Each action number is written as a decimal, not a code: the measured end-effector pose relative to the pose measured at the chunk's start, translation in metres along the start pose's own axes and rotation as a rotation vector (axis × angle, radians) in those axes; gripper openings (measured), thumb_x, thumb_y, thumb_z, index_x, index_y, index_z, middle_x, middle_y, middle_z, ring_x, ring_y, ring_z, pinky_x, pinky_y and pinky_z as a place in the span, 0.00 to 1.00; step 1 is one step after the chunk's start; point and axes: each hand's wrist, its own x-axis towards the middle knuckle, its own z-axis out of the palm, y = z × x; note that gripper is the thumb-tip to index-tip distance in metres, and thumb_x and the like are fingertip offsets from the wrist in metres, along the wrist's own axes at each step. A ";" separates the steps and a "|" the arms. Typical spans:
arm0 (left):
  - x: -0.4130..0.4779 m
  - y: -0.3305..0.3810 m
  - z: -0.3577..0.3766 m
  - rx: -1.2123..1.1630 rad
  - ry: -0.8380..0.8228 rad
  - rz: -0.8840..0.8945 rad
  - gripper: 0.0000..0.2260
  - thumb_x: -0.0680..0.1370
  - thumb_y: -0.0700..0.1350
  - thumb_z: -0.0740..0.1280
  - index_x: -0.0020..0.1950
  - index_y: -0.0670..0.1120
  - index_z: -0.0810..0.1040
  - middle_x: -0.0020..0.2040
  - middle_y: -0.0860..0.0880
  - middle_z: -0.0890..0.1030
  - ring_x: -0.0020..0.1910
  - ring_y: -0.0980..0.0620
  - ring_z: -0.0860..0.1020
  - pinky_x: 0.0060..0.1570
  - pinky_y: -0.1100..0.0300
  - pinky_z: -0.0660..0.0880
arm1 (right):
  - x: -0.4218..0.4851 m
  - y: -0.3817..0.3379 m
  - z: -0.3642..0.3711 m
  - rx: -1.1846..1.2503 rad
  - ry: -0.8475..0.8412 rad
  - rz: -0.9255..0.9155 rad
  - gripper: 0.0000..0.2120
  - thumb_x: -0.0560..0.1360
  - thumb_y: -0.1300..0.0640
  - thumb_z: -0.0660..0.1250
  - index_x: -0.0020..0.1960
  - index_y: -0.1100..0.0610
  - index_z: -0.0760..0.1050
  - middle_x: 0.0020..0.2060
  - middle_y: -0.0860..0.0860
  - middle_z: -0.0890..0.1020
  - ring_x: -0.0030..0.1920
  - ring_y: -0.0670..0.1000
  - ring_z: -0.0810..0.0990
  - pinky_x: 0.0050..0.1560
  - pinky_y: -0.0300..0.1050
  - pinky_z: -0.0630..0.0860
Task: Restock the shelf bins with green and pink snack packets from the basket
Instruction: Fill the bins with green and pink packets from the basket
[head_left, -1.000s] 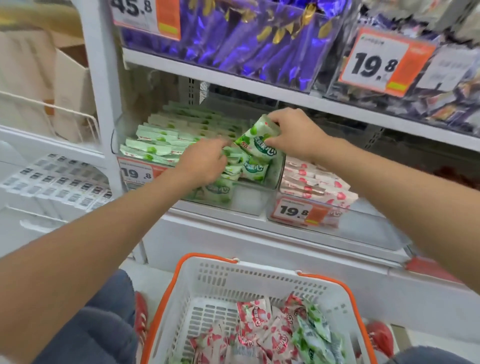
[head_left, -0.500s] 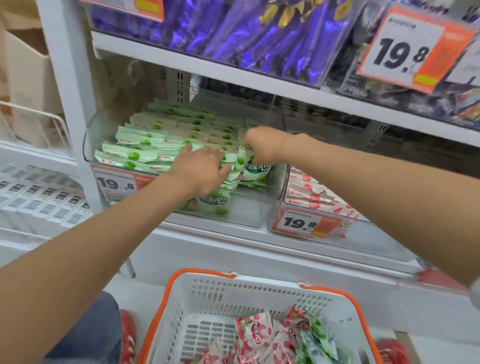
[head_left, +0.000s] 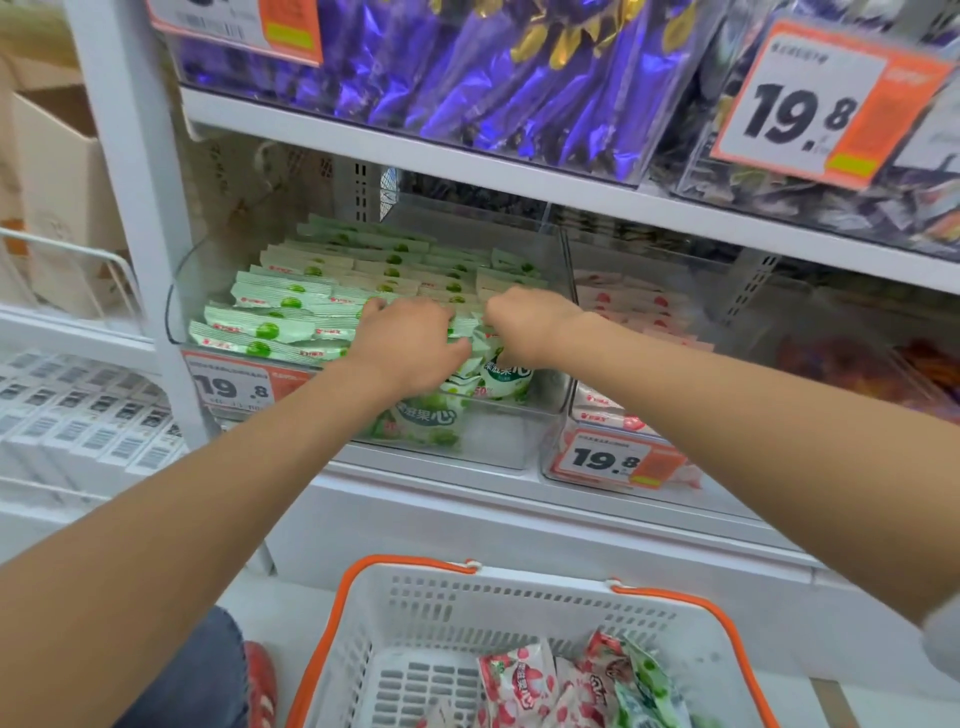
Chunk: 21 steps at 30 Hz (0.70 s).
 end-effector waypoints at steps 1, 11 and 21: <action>0.003 0.002 -0.001 -0.027 0.007 -0.003 0.22 0.78 0.57 0.60 0.68 0.48 0.73 0.65 0.45 0.77 0.64 0.45 0.73 0.67 0.47 0.61 | 0.002 0.003 -0.003 0.039 -0.032 0.008 0.14 0.72 0.55 0.73 0.41 0.59 0.68 0.37 0.51 0.73 0.40 0.55 0.74 0.36 0.44 0.70; 0.032 -0.004 -0.004 -0.237 -0.024 -0.026 0.16 0.68 0.62 0.73 0.51 0.57 0.80 0.52 0.54 0.81 0.58 0.48 0.76 0.61 0.49 0.64 | 0.017 0.039 -0.011 0.223 0.019 0.066 0.17 0.73 0.61 0.67 0.62 0.56 0.75 0.55 0.55 0.79 0.53 0.56 0.78 0.49 0.43 0.75; 0.041 -0.009 0.006 -0.370 -0.036 0.055 0.19 0.65 0.62 0.77 0.50 0.55 0.80 0.47 0.57 0.79 0.51 0.52 0.78 0.55 0.50 0.76 | 0.038 0.035 -0.018 0.188 -0.147 0.024 0.15 0.72 0.63 0.70 0.57 0.55 0.80 0.48 0.50 0.80 0.50 0.54 0.80 0.47 0.44 0.76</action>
